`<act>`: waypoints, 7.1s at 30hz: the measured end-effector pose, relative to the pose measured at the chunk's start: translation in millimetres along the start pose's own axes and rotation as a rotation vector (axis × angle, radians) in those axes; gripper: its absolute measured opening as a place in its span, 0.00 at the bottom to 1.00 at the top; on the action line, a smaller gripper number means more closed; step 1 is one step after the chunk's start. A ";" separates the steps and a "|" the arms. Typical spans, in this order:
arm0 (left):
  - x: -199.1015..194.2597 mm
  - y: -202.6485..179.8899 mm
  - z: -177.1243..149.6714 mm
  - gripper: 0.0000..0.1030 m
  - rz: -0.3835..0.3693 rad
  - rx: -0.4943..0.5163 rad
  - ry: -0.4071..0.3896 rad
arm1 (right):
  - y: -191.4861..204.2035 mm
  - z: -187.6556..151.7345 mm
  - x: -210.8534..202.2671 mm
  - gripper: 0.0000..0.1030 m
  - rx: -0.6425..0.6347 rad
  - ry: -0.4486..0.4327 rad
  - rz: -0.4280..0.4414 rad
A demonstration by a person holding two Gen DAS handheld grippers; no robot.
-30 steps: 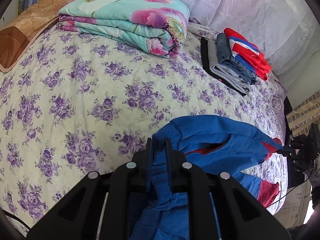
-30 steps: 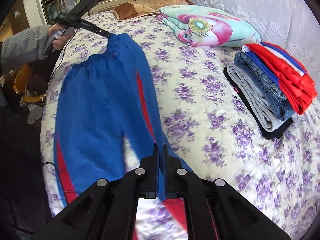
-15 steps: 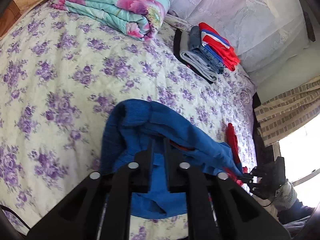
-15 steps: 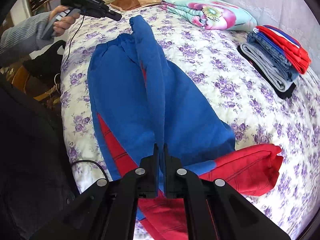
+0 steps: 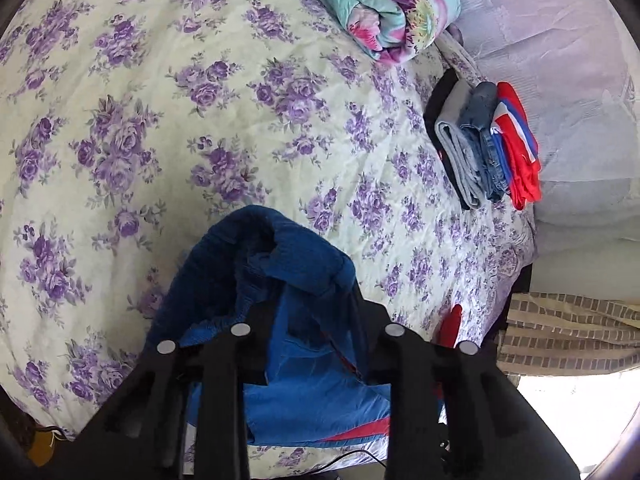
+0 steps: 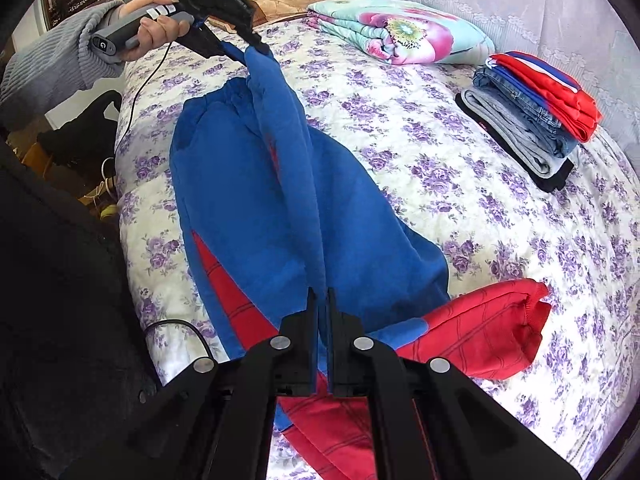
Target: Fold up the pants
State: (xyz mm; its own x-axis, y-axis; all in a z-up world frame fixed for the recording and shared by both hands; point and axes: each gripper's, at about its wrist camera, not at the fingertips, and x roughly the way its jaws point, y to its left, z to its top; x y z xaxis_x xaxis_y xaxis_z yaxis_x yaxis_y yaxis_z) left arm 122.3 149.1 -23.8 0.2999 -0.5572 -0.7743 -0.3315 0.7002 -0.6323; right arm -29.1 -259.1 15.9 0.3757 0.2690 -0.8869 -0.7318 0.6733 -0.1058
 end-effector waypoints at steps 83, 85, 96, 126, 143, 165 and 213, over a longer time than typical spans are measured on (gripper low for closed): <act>-6.3 -16.7 -131.3 0.17 -0.134 0.364 -0.001 | 20.7 -72.0 -5.8 0.37 0.428 -0.100 0.189; 10.6 -30.3 -145.2 0.26 -0.108 0.424 0.049 | -0.4 -66.7 -23.6 0.43 0.521 -0.188 0.175; 76.6 18.1 -162.4 0.26 0.010 0.295 0.215 | -116.6 -26.3 46.6 0.54 1.009 -0.070 -0.261; 90.6 25.6 -149.5 0.26 -0.031 0.228 0.304 | -70.1 -265.8 -48.3 0.04 1.640 -0.611 -0.170; 86.8 29.2 -152.0 0.27 -0.033 0.224 0.286 | -54.5 -308.0 -55.0 0.33 1.743 -0.564 -0.131; 86.4 23.0 -158.3 0.27 -0.011 0.231 0.255 | -80.1 -330.6 -27.5 0.21 1.665 -0.550 -0.171; 34.4 60.4 -166.5 0.31 0.137 0.090 -0.077 | -53.1 95.3 146.8 0.19 0.348 0.020 0.409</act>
State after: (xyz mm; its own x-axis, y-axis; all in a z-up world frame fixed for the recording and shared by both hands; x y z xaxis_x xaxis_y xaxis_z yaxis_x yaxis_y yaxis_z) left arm -36.3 97.9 -92.8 0.3260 -0.4209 -0.8465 -0.2931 0.8062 -0.5138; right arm 119.2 -189.8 -65.8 0.0862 0.5466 -0.8329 -0.5829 0.7057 0.4028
